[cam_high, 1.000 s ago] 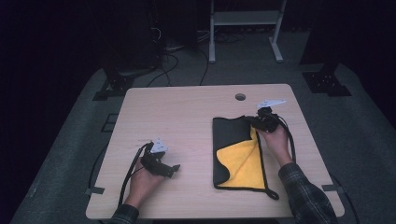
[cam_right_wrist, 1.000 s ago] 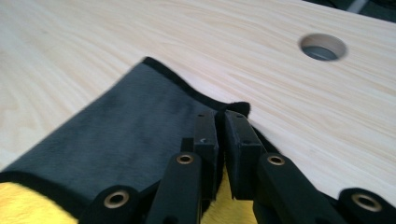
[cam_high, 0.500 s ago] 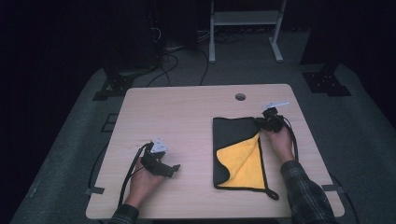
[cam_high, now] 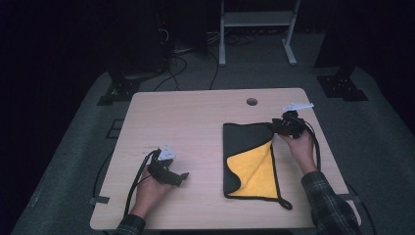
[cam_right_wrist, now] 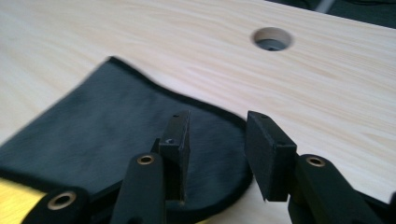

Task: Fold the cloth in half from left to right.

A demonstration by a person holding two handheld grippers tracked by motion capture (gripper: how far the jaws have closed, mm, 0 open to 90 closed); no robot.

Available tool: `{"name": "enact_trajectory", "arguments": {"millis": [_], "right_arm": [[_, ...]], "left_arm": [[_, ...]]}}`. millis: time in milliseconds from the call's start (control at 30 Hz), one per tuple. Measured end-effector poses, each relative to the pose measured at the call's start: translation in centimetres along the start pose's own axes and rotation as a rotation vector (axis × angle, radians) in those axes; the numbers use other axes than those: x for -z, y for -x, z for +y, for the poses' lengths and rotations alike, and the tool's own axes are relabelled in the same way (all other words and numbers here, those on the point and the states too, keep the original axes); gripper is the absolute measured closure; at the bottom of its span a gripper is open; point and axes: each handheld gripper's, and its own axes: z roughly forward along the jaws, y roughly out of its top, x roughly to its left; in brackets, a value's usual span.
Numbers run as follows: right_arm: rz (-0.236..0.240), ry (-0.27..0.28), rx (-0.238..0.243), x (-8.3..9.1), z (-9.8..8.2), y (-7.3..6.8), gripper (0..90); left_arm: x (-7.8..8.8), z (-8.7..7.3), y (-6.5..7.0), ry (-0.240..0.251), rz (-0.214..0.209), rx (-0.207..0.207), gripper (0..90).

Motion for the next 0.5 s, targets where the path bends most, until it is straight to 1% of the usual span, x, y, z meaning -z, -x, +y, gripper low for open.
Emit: {"name": "enact_trajectory", "arguments": {"millis": [67,167,300,333,500], "right_arm": [[0.023,-0.008,0.01,0.3,0.1,-0.8,57.6],[0.064,0.001,0.02,0.7,0.0,-2.0,57.6],[0.092,-0.021,0.063,0.8,-0.1,-3.8,55.5],[0.099,-0.023,0.081,0.8,-0.3,-4.4,55.5],[0.139,-0.037,0.105,0.8,-0.7,-6.3,53.2]], "left_arm": [[0.0,0.0,0.0,0.0,0.0,0.0,0.0],[0.0,0.0,0.0,0.0,0.0,0.0,0.0],[0.0,0.0,0.0,0.001,0.0,0.0,0.0],[0.0,0.0,0.0,-0.001,0.0,0.0,0.0],[0.0,0.0,0.0,0.001,0.0,0.001,0.0]]}}
